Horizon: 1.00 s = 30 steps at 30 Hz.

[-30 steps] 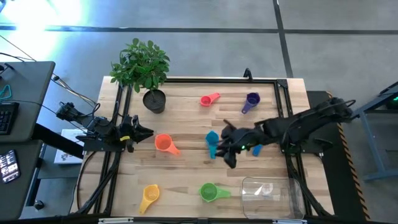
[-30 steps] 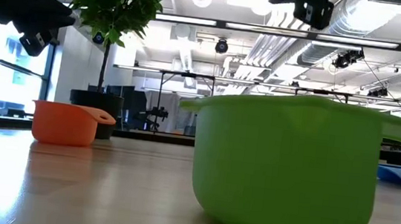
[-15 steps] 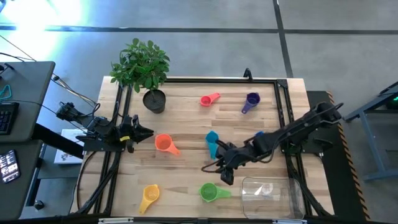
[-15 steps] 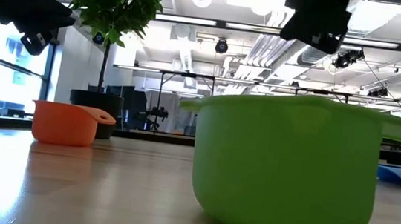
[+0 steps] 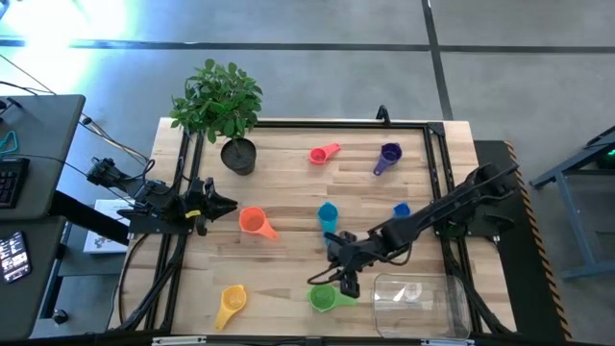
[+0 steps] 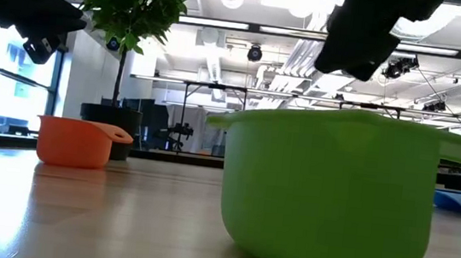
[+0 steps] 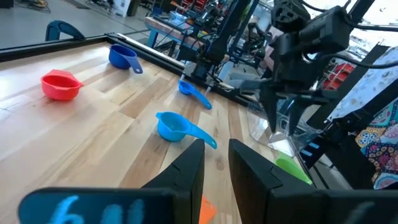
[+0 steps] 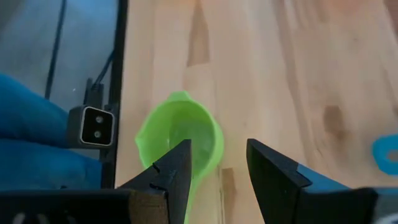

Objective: Nest measuring cups in basket
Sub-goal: Stack the green measuring cup on the orange measuring cup

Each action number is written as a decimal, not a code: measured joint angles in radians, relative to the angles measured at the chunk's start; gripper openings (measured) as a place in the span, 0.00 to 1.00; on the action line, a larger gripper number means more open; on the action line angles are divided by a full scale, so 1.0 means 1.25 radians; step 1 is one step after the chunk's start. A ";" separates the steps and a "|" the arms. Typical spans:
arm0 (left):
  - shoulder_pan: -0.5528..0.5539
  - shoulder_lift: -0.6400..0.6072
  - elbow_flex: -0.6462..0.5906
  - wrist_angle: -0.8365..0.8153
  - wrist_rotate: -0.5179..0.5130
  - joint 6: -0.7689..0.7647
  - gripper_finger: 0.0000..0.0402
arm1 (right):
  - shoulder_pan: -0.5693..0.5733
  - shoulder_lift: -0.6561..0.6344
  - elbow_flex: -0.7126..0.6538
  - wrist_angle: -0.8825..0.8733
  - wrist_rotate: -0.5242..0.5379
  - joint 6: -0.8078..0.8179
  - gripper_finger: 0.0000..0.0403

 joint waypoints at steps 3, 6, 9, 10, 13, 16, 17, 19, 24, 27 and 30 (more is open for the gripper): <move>0.000 0.000 0.000 0.000 0.000 -0.019 0.16 | -0.001 0.023 0.000 0.039 -0.022 -0.025 0.36; 0.000 0.000 0.000 0.000 0.000 -0.020 0.16 | -0.001 0.048 0.000 0.071 -0.033 -0.025 0.36; 0.000 0.000 0.000 0.001 0.000 -0.020 0.16 | -0.001 0.074 0.000 0.096 -0.042 -0.020 0.36; 0.000 0.000 0.000 0.001 0.000 -0.020 0.16 | -0.001 0.081 0.000 0.100 -0.047 -0.019 0.36; 0.000 0.000 0.000 0.000 0.000 -0.021 0.16 | -0.001 0.099 0.000 0.105 -0.059 0.000 0.36; 0.000 0.000 0.000 0.001 0.000 -0.021 0.16 | -0.001 0.112 0.000 0.110 -0.068 0.024 0.36; 0.000 0.000 0.000 0.000 0.000 -0.021 0.16 | -0.001 0.112 0.000 0.109 -0.068 0.026 0.36; 0.000 0.000 0.000 0.000 0.000 -0.021 0.16 | -0.001 0.111 0.000 0.111 -0.068 0.025 0.36; 0.000 0.000 0.000 0.000 0.000 -0.021 0.16 | -0.001 0.115 0.000 0.103 -0.068 0.026 0.36; 0.000 0.000 0.000 0.000 0.000 -0.021 0.16 | -0.001 0.125 0.000 0.105 -0.074 0.027 0.36; 0.000 0.000 0.000 0.000 0.000 -0.020 0.16 | -0.001 0.136 0.000 0.109 -0.089 0.033 0.36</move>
